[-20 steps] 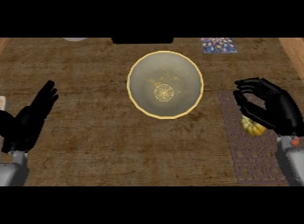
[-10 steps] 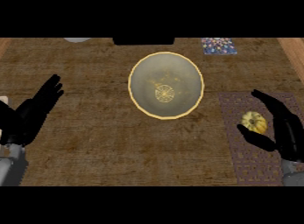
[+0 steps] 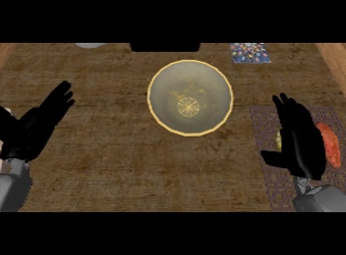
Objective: Pick the squash from the placemat and place it in the bowl
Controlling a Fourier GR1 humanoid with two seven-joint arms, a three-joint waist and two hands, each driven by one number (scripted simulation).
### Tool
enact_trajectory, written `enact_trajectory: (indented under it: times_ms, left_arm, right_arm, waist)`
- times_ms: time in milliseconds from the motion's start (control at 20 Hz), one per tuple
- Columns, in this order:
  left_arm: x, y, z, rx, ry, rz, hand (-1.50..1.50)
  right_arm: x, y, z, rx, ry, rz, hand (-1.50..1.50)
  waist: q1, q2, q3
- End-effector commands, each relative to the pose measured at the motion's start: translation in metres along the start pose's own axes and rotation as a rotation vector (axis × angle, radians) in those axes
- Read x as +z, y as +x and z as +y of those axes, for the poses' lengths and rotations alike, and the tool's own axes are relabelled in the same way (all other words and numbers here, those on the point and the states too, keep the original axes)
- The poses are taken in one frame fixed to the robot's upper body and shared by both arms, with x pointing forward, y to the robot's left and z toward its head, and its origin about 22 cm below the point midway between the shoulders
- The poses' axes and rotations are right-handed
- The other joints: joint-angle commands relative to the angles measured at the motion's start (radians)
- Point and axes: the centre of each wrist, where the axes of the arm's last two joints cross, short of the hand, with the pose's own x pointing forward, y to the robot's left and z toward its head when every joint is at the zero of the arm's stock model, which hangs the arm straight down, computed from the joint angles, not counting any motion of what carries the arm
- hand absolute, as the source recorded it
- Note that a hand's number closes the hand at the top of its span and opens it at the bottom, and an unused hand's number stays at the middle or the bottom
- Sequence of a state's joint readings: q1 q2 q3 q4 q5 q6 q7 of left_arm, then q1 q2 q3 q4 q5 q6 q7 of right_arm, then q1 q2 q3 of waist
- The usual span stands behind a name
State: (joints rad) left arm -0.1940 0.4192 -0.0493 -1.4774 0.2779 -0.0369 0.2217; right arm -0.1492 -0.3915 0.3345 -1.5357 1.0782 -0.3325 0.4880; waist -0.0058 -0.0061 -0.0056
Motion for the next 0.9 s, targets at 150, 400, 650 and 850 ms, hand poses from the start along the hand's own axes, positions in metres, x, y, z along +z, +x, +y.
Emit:
enact_trajectory:
  times_ms: [150,400,650,850]
  left_arm:
    - [0.005,0.003,-0.001,0.002,-0.028,0.005,0.00]
    - [0.002,0.002,-0.015,-0.010,-0.042,-0.009,0.00]
    - [0.000,0.012,-0.009,0.004,-0.030,-0.012,0.00]
    - [-0.005,0.001,-0.012,0.022,-0.015,0.001,0.00]
  right_arm:
    - [-0.021,0.062,-0.015,0.277,0.185,0.211,-1.50]
    - [-0.033,0.135,-0.009,0.339,0.322,0.261,-1.50]
    - [-0.058,0.141,-0.017,0.445,0.399,0.339,-1.50]
    - [-0.055,0.148,-0.010,0.484,0.448,0.397,-1.50]
  waist:
    - [0.021,0.002,0.003]
    - [0.026,0.007,0.005]
    - [0.018,0.006,0.005]
    - [0.009,0.006,0.005]
